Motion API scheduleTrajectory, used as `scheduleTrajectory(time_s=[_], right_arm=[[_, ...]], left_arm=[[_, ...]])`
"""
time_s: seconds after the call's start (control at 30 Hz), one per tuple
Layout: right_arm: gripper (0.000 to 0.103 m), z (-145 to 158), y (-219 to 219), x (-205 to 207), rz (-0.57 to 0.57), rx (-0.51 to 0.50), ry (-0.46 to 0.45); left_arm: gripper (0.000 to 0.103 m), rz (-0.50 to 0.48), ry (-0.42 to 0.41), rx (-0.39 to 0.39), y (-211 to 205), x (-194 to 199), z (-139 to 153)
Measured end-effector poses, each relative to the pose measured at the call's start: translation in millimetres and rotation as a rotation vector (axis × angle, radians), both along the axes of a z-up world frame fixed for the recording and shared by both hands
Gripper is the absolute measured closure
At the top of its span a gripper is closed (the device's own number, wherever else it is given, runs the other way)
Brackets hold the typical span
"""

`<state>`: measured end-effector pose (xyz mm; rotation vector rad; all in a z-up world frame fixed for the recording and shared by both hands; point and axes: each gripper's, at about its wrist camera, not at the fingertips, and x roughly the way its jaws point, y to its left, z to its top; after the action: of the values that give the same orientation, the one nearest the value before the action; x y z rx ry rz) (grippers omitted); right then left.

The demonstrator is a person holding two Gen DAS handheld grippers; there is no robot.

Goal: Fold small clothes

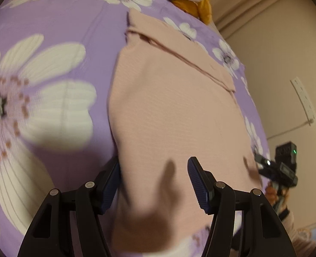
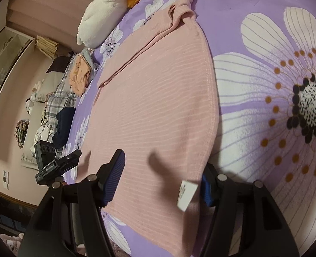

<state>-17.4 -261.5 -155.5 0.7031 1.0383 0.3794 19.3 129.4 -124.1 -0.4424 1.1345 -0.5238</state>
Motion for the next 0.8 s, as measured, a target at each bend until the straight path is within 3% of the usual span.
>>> scheduleTrajectory(time_s=[0.23, 0.3, 0.37, 0.47, 0.53, 0.57, 0.63, 0.8], right_arm=[[0.041, 0.8, 3.0, -19.6, 0.035, 0.005, 0.009], [0.041, 1.2, 5.5, -25.7, 0.049, 0.0, 0.01], [0.046, 2.1, 10.1, -29.4, 0.059, -0.037, 0.003], [0.063, 1.0, 12.6, -28.2, 0.047, -0.076, 0.004], [0.079, -0.4, 10.9, -26.0, 0.031, -0.081, 0.01], [0.082, -0.8, 10.2, -25.0, 0.025, -0.089, 0.011], [0.093, 0.1, 10.9, -24.4, 0.022, -0.109, 0.003], [0.096, 8.8, 14.8, -22.0, 0.019, -0.099, -0.039]], left_arm=[[0.043, -0.056, -0.003, 0.019, -8.0, -37.9, 4.5], [0.048, -0.043, -0.008, 0.029, -6.8, -35.6, 5.0], [0.065, -0.023, 0.001, 0.037, -6.0, -26.8, 3.3], [0.079, 0.011, 0.018, 0.018, -4.5, -14.9, 0.2], [0.087, 0.018, 0.011, 0.034, -6.3, -11.2, 2.7], [0.093, 0.018, 0.003, 0.05, -8.1, -10.9, 4.4], [0.093, 0.018, -0.009, 0.076, -10.2, -11.5, 7.7], [0.094, 0.021, -0.039, 0.104, -14.5, -10.8, 19.4]])
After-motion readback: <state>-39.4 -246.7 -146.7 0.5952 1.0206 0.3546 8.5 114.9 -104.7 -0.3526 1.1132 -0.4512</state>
